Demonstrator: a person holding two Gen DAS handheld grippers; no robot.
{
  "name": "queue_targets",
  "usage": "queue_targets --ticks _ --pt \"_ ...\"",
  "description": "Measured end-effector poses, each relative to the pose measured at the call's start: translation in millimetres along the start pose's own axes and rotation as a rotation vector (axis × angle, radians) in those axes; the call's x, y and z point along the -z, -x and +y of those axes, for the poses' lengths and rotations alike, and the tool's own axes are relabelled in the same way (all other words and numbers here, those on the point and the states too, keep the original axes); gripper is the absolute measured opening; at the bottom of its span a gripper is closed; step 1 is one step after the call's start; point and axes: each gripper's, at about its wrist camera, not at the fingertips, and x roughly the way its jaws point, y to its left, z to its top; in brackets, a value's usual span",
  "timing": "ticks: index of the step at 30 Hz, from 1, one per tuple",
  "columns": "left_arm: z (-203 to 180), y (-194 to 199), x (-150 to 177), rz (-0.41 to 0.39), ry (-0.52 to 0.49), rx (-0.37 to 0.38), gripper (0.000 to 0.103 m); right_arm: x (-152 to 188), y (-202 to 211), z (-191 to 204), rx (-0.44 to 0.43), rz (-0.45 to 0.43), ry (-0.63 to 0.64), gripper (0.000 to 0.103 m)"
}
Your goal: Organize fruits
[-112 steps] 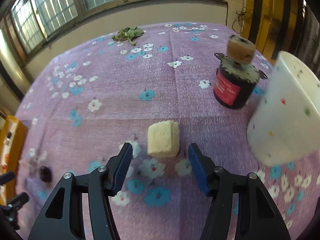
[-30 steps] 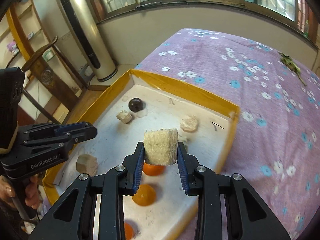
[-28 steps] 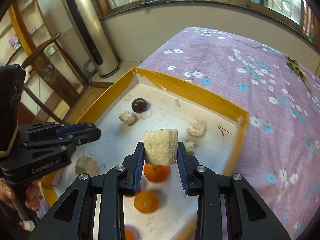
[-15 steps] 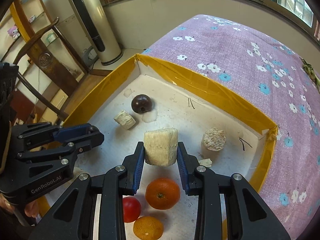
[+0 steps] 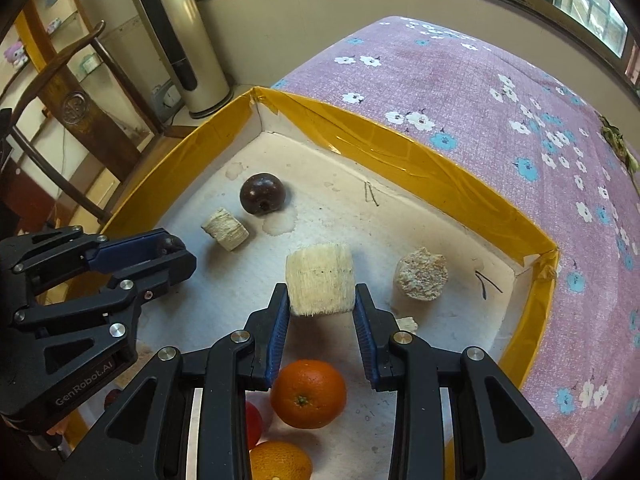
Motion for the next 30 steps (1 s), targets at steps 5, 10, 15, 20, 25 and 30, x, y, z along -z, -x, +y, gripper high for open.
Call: queue_targets --ticks 5,10,15,20,25,30 --pt "-1.3 0.8 1.1 0.007 -0.001 -0.012 0.027 4.0 2.6 -7.7 0.013 0.000 -0.018 0.037" --pt "-0.9 6.9 3.9 -0.006 0.009 -0.013 0.046 11.3 14.7 -11.3 0.028 -0.015 -0.037 0.038" --pt "-1.1 13.6 8.8 -0.018 0.010 -0.020 0.048 23.8 37.0 -6.5 0.047 -0.052 -0.046 0.041" --pt "-1.7 24.3 16.6 -0.045 0.013 -0.034 0.049 41.9 62.7 -3.6 0.072 -0.095 -0.073 0.047" --pt "-3.4 47.8 29.1 -0.103 0.035 -0.046 0.065 69.5 91.6 -3.7 0.076 -0.132 -0.118 0.065" --pt "-6.8 77.0 48.7 -0.177 0.070 -0.070 0.082 101.9 117.1 -1.2 0.092 -0.179 -0.133 0.077"
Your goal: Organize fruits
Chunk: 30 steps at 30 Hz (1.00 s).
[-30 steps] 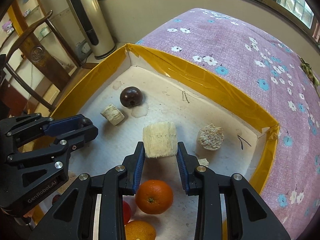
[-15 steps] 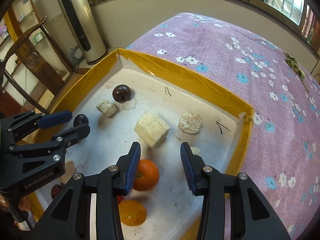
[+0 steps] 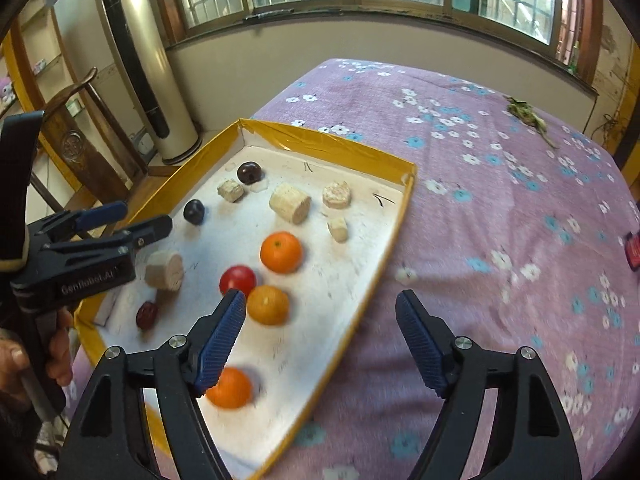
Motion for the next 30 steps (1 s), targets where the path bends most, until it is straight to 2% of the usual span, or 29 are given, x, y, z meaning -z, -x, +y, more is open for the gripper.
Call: queue_targets --ticks 5,7,10,12,16,19,22,26,30 --pt "-0.3 26.4 20.0 -0.015 0.099 0.033 0.090 40.1 29.3 -6.8 0.005 -0.025 -0.013 0.081" --pt "-4.2 36.3 29.5 -0.022 0.132 0.046 0.091 54.0 37.8 -10.8 0.006 -0.028 -0.007 0.081" --pt "-19.2 50.0 43.9 -0.028 0.147 0.006 0.100 70.8 51.3 -15.2 0.016 -0.046 0.005 0.082" --pt "-30.9 59.1 55.8 -0.032 0.142 -0.038 0.103 78.2 59.7 -19.4 0.017 -0.070 0.011 0.083" --pt "-44.1 68.1 77.8 0.006 0.158 -0.065 0.103 89.2 77.0 -25.2 0.041 -0.135 0.022 0.093" --pt "-44.6 73.0 91.8 0.034 0.189 -0.095 0.103 93.7 84.1 -26.9 0.049 -0.150 0.019 0.098" --pt "-45.9 77.3 99.4 0.007 0.185 -0.114 0.103 96.2 85.4 -26.3 0.074 -0.138 0.020 0.103" --pt "-49.4 84.6 109.0 -0.022 0.162 -0.105 0.103 99.3 87.9 -20.9 0.129 -0.137 0.002 0.103" --pt "-50.6 95.8 113.5 -0.069 0.139 -0.100 0.103 104.4 88.4 -11.3 0.147 -0.133 -0.015 0.103"
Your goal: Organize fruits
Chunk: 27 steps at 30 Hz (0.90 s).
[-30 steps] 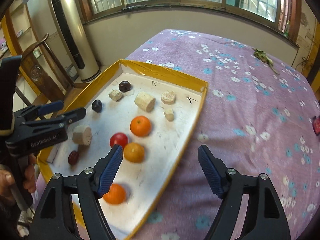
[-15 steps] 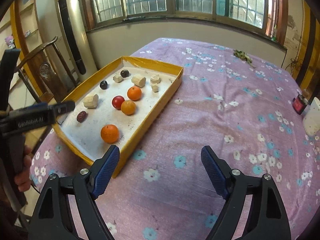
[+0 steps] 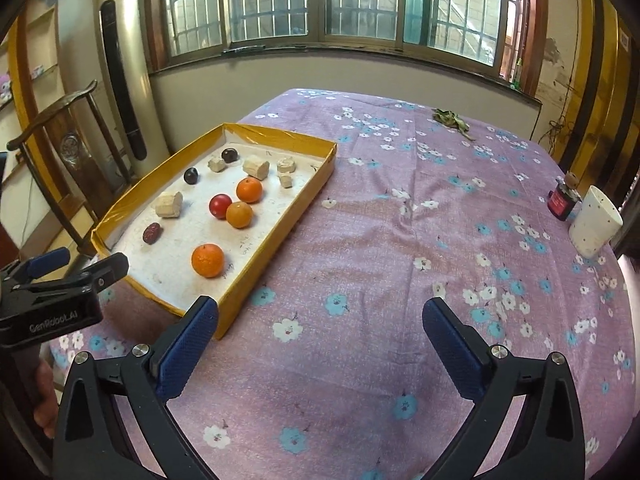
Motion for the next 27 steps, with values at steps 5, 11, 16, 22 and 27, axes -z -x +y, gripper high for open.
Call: queue_targets --ticks 5,11,16,22,27 --pt "-2.3 1.2 -3.2 0.001 -0.043 -0.033 0.102 9.6 1.7 9.0 0.016 0.020 -0.007 0.103" --pt "-2.1 11.6 2.0 -0.067 -0.055 -0.076 0.102 18.1 5.4 5.6 0.045 0.034 -0.052 0.103" --pt "-5.2 8.3 4.2 -0.044 -0.098 -0.044 0.102 22.8 7.3 1.7 0.075 0.039 -0.086 0.103" --pt "-10.0 9.6 8.9 -0.058 -0.149 -0.047 0.102 24.5 5.0 6.5 0.085 0.050 -0.087 0.103" --pt "-7.3 8.3 9.2 -0.041 -0.146 -0.012 0.102 23.3 3.7 12.3 0.088 0.054 -0.071 0.103"
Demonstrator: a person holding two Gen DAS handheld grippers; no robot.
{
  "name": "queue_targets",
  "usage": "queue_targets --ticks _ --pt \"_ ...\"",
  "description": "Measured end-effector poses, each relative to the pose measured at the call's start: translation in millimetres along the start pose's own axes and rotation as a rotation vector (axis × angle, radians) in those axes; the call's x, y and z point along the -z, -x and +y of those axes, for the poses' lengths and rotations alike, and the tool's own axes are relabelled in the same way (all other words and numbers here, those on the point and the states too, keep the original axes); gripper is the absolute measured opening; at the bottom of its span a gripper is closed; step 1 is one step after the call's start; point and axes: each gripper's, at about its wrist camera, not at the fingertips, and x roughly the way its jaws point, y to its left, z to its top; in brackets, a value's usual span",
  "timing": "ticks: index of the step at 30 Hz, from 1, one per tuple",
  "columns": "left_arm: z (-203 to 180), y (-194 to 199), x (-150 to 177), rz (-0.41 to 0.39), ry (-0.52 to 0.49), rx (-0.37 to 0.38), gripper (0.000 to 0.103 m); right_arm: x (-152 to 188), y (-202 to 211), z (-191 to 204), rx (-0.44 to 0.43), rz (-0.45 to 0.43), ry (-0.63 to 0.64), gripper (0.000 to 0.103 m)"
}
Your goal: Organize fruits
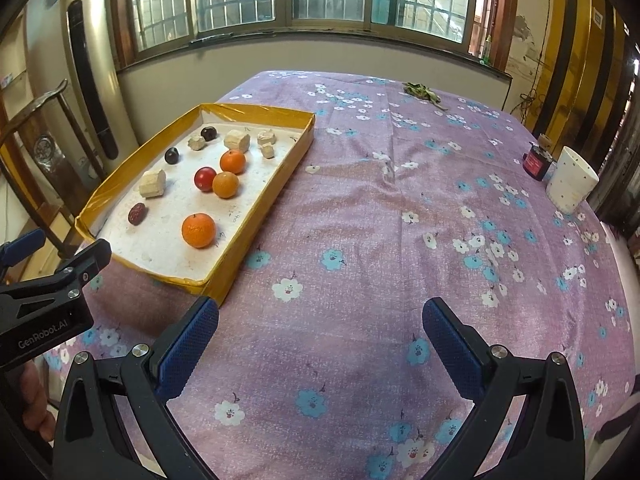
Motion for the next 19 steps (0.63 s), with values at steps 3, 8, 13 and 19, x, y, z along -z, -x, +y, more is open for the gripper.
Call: queue_targets --ticks 3,8,13,19 --pt "1.4 0.0 -0.2 -0.002 0.006 0.009 0.102 -0.6 0.1 1.9 0.003 -0.001 0.003 0.103" --pt "2.6 -1.0 -1.1 -0.003 0.012 0.056 0.102 -2.5 -1.9 3.5 0.006 0.004 0.005 0.103" --pt "3.5 -5.2 -2.7 0.005 0.030 0.074 0.102 -3.9 -2.5 4.0 0.009 0.004 0.009 0.103" --pt "4.6 -10.5 -4.5 0.037 0.044 0.102 0.102 -5.0 -4.8 4.3 0.010 0.009 0.010 0.103"
